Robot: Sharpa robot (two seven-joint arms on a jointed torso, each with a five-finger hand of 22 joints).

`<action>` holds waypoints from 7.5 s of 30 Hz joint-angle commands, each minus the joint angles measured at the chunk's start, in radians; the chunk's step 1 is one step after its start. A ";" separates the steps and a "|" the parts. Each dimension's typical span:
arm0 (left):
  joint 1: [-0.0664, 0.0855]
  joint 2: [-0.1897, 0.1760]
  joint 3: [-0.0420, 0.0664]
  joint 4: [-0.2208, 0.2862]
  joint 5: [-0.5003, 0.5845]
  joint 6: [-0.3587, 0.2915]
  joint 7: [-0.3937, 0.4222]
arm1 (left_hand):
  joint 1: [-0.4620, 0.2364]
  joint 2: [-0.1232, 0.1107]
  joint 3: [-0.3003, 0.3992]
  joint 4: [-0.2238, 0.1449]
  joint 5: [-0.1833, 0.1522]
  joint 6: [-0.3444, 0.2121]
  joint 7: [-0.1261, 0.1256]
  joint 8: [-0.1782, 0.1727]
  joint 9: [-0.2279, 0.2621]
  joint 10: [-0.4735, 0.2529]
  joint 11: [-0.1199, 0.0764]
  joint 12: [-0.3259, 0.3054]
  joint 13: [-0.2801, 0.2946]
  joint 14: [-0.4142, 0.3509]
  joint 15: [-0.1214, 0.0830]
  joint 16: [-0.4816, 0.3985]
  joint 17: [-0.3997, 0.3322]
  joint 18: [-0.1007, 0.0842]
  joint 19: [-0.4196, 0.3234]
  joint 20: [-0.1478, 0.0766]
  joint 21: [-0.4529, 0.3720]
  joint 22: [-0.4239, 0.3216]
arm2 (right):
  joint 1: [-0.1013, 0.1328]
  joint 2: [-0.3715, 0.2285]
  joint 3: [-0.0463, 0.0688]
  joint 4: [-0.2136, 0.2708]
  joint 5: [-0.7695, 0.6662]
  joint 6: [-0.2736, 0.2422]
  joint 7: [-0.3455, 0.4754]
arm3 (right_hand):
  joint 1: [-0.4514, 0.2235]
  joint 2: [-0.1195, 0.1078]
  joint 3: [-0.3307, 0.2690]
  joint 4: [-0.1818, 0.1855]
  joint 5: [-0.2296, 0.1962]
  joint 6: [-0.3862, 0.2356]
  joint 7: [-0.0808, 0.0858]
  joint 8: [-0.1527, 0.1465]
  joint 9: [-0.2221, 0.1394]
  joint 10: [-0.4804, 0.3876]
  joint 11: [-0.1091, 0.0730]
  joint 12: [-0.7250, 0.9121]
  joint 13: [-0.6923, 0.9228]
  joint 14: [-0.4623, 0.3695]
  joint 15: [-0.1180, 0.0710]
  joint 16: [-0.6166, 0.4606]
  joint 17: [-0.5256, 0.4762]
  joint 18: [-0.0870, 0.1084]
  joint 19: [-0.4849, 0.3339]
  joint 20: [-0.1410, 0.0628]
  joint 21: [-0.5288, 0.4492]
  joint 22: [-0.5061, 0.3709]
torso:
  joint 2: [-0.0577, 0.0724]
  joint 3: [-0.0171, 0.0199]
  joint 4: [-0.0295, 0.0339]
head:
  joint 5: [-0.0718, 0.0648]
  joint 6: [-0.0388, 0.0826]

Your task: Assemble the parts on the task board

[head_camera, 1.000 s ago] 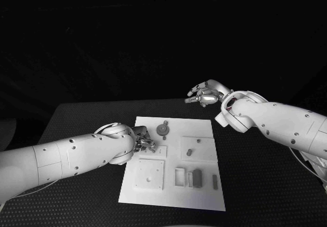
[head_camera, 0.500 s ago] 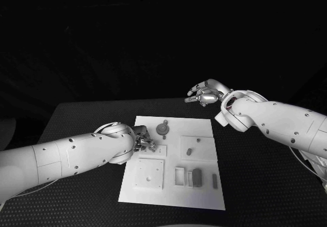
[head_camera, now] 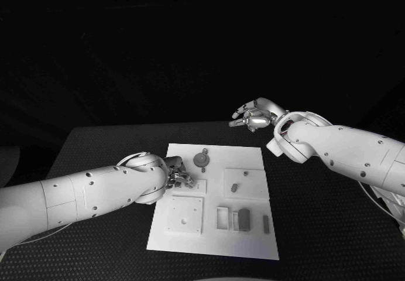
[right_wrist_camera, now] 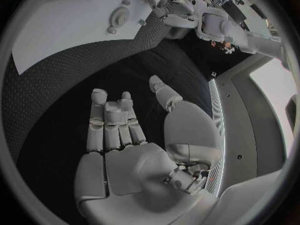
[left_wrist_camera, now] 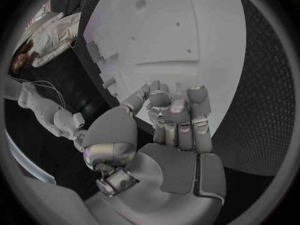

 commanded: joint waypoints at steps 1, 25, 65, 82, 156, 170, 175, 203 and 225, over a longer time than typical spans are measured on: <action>-0.002 0.003 -0.001 0.003 -0.007 0.014 0.008 | -0.005 -0.020 -0.005 0.005 0.004 0.102 -0.011 -0.004 -0.003 -0.010 0.000 0.001 -0.001 -0.026 -0.021 0.007 -0.002 0.039 0.004 -0.003 -0.003 0.016 | 0.000 0.000 0.001 -0.001 0.000 0.014 0.004 | -0.013 0.001 -0.002 0.005 0.003 0.000 0.008 -0.003 -0.001 -0.006 -0.002 0.005 -0.002 -0.007 0.001 0.004 -0.001 0.012 0.000 0.006 -0.004 0.009 | 0.000 0.0000 0.0000 | -0.001 -0.002; -0.003 -0.001 0.000 0.000 -0.011 0.012 0.004 | 0.000 -0.010 -0.006 0.024 0.019 0.104 -0.012 -0.007 0.001 -0.011 -0.002 0.005 -0.002 -0.027 -0.023 0.014 -0.010 0.041 0.006 -0.003 -0.004 0.018 | 0.000 0.001 0.000 -0.003 0.000 0.016 0.005 | -0.016 0.000 -0.002 0.008 0.003 -0.001 0.008 -0.003 -0.001 -0.007 -0.002 0.005 -0.003 -0.008 0.001 0.004 -0.002 0.012 0.000 0.006 -0.005 0.009 | 0.000 -0.0012 0.0005 | -0.001 -0.002; -0.007 -0.005 0.000 0.003 -0.022 -0.004 0.010 | 0.041 0.136 0.057 -0.052 0.000 0.108 -0.011 -0.014 0.004 -0.012 0.000 0.011 -0.004 -0.030 -0.020 0.028 -0.027 0.036 0.003 0.001 0.004 0.021 | 0.000 0.002 0.000 -0.005 0.000 0.021 0.004 | -0.021 0.002 -0.002 0.013 0.003 -0.001 0.008 -0.003 -0.001 -0.007 -0.002 0.007 -0.004 -0.008 0.001 0.005 -0.003 0.012 0.000 0.006 -0.005 0.009 | 0.000 -0.0001 0.0002 | -0.001 -0.005; -0.018 -0.001 0.000 -0.006 -0.022 -0.022 0.007 | 0.013 0.066 0.054 -0.019 -0.009 0.111 -0.011 -0.017 0.004 -0.010 0.000 0.008 -0.012 -0.032 -0.021 0.030 -0.037 0.036 0.005 -0.001 0.003 0.017 | 0.000 0.001 0.000 -0.005 0.000 0.021 0.003 | -0.023 0.002 -0.002 0.015 0.003 -0.002 0.008 -0.003 -0.001 -0.007 -0.002 0.007 -0.004 -0.008 0.001 0.005 -0.003 0.012 0.000 0.006 -0.005 0.009 | 0.000 0.0002 -0.0004 | -0.001 -0.007; -0.025 -0.004 0.000 -0.007 -0.038 -0.082 0.031 | 0.044 0.110 0.068 -0.046 -0.076 0.113 -0.011 -0.024 0.008 -0.010 0.000 0.010 -0.018 -0.033 -0.021 0.038 -0.053 0.035 0.005 -0.001 0.004 0.018 | 0.000 -0.003 0.000 -0.005 0.000 0.024 0.001 | -0.028 0.001 -0.002 0.020 0.003 -0.002 0.008 -0.003 -0.001 -0.008 -0.002 0.009 -0.006 -0.009 0.001 0.007 -0.005 0.012 -0.001 0.005 -0.006 0.010 | 0.000 0.0003 -0.0006 | -0.004 -0.010; -0.025 -0.009 0.000 -0.005 -0.047 -0.086 0.028 | 0.031 0.025 0.062 -0.009 -0.077 0.112 -0.011 -0.026 0.010 -0.011 0.000 0.008 -0.021 -0.033 -0.021 0.037 -0.062 0.036 0.009 -0.002 -0.002 0.015 | 0.000 -0.004 0.000 -0.003 0.000 0.025 0.000 | -0.028 0.001 -0.002 0.020 0.003 -0.002 0.008 -0.003 -0.001 -0.009 -0.002 0.009 -0.007 -0.010 0.001 0.007 -0.005 0.012 -0.001 0.005 -0.006 0.010 | 0.000 0.0003 -0.0008 | -0.004 -0.011; -0.025 -0.010 0.000 -0.004 -0.053 -0.080 0.025 | 0.027 -0.011 0.059 0.012 -0.078 0.112 -0.011 -0.027 0.011 -0.011 0.000 0.008 -0.022 -0.032 -0.021 0.038 -0.064 0.037 0.011 -0.002 -0.004 0.015 | 0.000 -0.005 0.000 -0.003 0.000 0.024 0.000 | -0.028 0.000 -0.002 0.021 0.003 -0.002 0.008 -0.003 -0.001 -0.009 -0.002 0.010 -0.007 -0.010 0.001 0.007 -0.005 0.012 -0.001 0.005 -0.006 0.010 | 0.000 0.0002 -0.0003 | -0.004 -0.012; -0.026 -0.011 0.000 -0.003 -0.060 -0.072 0.023 | 0.000 -0.104 0.056 0.104 -0.084 0.112 -0.012 -0.028 0.014 -0.011 -0.001 0.008 -0.023 -0.033 -0.022 0.042 -0.072 0.039 0.015 -0.003 -0.011 0.017 | 0.000 -0.005 0.000 -0.004 0.000 0.023 0.000 | -0.029 -0.002 -0.002 0.021 0.003 -0.003 0.008 -0.003 -0.002 -0.009 -0.002 0.010 -0.008 -0.011 0.002 0.006 -0.006 0.012 -0.003 0.005 -0.006 0.010 | 0.000 -0.0007 0.0006 | -0.006 -0.015; -0.027 -0.009 0.000 -0.005 -0.060 -0.107 0.036 | -0.035 -0.078 -0.046 0.087 -0.015 0.091 -0.007 -0.029 0.031 -0.029 0.004 0.009 -0.010 -0.045 -0.016 0.044 -0.076 0.042 0.000 -0.003 -0.014 0.020 | 0.000 -0.005 0.000 -0.005 0.000 0.023 0.000 | -0.032 -0.002 -0.002 0.023 0.003 -0.004 0.008 -0.003 -0.002 -0.009 -0.001 0.010 -0.009 -0.012 0.002 0.006 -0.006 0.012 -0.003 0.006 -0.007 0.010 | 0.000 -0.0002 0.0001 | -0.009 -0.012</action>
